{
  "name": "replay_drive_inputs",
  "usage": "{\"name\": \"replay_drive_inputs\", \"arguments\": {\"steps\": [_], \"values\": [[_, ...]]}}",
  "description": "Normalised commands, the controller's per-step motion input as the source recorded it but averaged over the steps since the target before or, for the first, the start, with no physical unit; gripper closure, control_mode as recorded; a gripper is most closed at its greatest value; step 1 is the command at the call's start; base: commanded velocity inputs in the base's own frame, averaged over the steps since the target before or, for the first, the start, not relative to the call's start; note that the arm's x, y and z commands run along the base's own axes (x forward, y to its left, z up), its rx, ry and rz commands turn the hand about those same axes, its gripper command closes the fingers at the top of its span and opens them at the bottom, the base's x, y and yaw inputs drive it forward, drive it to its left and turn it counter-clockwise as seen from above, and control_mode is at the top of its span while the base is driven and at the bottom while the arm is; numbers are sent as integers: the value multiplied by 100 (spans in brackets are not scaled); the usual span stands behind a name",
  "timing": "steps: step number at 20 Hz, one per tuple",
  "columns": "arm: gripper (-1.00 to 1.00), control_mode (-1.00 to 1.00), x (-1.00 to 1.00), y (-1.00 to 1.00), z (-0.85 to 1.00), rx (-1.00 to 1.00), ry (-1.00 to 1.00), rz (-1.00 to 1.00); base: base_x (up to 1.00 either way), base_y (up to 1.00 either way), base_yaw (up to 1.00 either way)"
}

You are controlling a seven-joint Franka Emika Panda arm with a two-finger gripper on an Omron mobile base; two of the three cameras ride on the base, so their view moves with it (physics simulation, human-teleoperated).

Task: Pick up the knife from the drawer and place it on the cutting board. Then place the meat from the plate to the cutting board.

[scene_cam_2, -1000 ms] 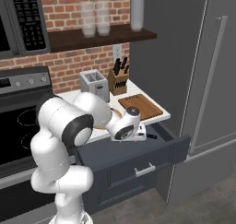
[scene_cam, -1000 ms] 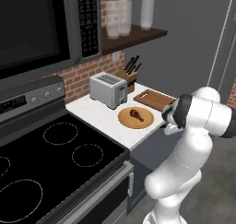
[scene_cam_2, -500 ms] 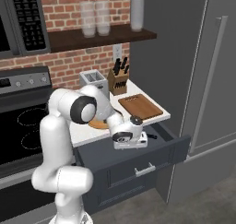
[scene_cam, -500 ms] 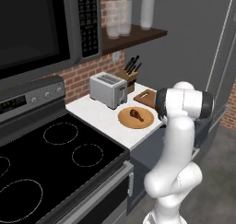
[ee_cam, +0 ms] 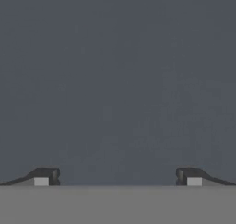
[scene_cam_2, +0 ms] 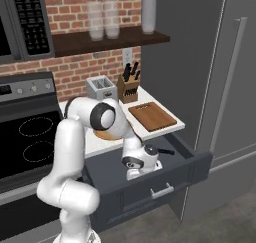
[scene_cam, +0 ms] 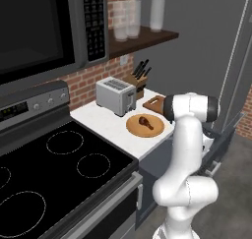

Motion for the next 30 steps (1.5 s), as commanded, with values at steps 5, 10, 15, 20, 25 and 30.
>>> {"name": "replay_drive_inputs", "arguments": {"steps": [5, 10, 15, 20, 25, 30], "values": [[-100, -100, -100, -100, -17, 2, 11, 0, 0, 0, 0], [-100, -100, -50, -80, 5, 6, 3, 5, 0, 0, 0], [-100, -100, 28, -5, 74, 10, -3, 12, 0, 0, 0], [-100, -100, 70, 2, 75, 14, -6, 6, 0, 0, 0], [-100, -100, 62, 0, 21, 9, 3, -6, 0, 0, 0], [-100, -100, 51, 2, -5, 8, 7, -33, 0, 0, 0]]}}
